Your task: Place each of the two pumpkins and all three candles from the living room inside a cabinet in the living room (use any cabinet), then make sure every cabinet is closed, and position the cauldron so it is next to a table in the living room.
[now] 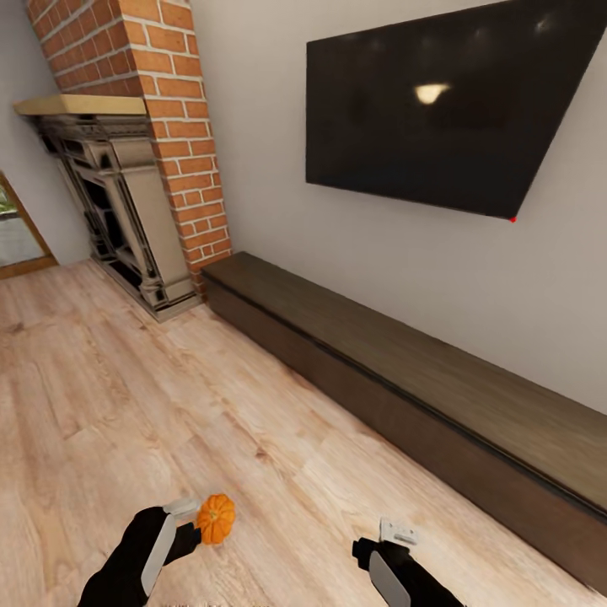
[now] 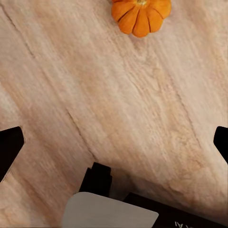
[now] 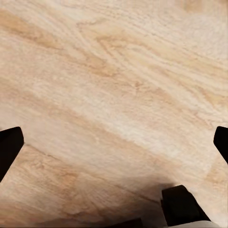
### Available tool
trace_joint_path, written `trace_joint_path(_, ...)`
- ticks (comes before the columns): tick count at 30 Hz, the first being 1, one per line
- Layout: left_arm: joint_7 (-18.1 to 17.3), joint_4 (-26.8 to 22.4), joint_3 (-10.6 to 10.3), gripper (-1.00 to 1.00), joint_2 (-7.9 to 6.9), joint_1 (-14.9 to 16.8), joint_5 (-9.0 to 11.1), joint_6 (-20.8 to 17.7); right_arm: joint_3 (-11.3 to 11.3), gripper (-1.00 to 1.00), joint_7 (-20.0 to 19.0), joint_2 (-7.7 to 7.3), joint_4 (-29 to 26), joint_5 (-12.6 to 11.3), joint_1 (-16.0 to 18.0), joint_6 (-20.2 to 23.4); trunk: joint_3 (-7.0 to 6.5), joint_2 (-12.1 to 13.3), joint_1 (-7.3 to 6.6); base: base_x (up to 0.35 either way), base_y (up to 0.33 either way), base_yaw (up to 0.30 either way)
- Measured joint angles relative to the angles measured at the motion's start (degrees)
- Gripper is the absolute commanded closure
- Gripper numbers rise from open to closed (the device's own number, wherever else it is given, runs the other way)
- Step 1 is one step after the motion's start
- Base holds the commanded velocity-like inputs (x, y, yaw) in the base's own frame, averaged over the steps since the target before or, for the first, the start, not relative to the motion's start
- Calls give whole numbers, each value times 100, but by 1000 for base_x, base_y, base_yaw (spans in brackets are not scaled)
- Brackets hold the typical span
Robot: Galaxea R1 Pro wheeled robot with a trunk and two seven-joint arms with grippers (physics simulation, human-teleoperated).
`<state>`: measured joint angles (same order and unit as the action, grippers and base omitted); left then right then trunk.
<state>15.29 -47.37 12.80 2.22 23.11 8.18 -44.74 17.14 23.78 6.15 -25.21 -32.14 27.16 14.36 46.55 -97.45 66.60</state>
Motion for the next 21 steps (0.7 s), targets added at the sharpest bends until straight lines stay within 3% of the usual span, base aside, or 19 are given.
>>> trace_joint_path(6,0,0,-11,-100,5,0,0,0,39,-100,3,0,1,-3,0,-35,19,0,0,0,212,277)
trace_joint_path(16,0,0,-15,-100,7,0,1,0,54,-100,4,0,3,-3,0,-40,52,0,0,0,17,277)
trace_joint_path(21,0,0,-6,-100,7,0,0,0,247,-100,9,0,4,-3,0,-52,68,0,0,0,1,277)
